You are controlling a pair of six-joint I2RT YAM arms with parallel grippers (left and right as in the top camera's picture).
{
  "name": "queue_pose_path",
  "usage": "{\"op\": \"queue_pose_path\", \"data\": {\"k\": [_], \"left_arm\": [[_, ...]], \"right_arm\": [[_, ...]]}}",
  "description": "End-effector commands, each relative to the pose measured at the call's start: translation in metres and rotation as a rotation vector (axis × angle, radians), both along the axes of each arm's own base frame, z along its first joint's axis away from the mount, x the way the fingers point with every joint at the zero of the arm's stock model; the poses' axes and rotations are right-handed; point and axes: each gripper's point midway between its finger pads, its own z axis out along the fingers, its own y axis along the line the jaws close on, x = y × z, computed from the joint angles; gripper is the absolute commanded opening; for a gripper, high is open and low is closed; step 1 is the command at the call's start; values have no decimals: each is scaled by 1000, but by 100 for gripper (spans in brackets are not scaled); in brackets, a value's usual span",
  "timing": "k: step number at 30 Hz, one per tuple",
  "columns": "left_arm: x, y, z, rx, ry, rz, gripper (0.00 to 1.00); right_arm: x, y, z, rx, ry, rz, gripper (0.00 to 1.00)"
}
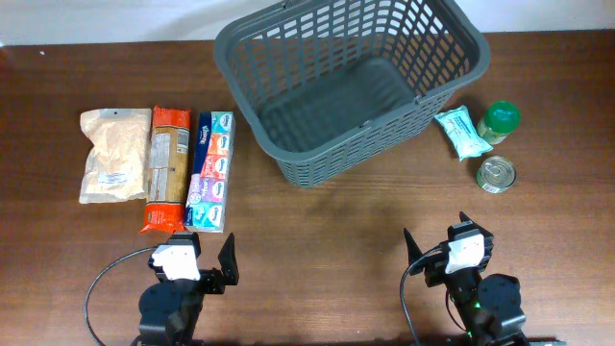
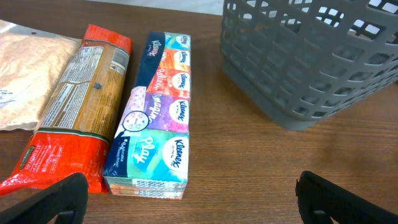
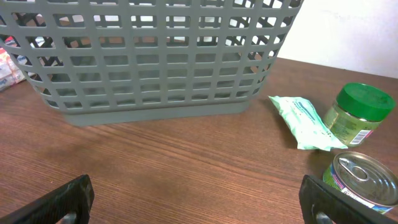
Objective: Pack container
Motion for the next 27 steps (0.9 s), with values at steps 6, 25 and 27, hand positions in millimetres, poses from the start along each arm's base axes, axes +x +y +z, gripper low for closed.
{"op": "queue_pose_path", "data": {"k": [6,25,27], "left_arm": [[1,2,-3,3,-1,13,99],[1,2,-3,3,-1,13,99],[1,2,-3,3,-1,13,99]], "right_arm": [[-1,2,-1,-3,-5,12,99],[-1,2,-1,644,153,-164,99],[0,2,2,648,142,-160,99]]}}
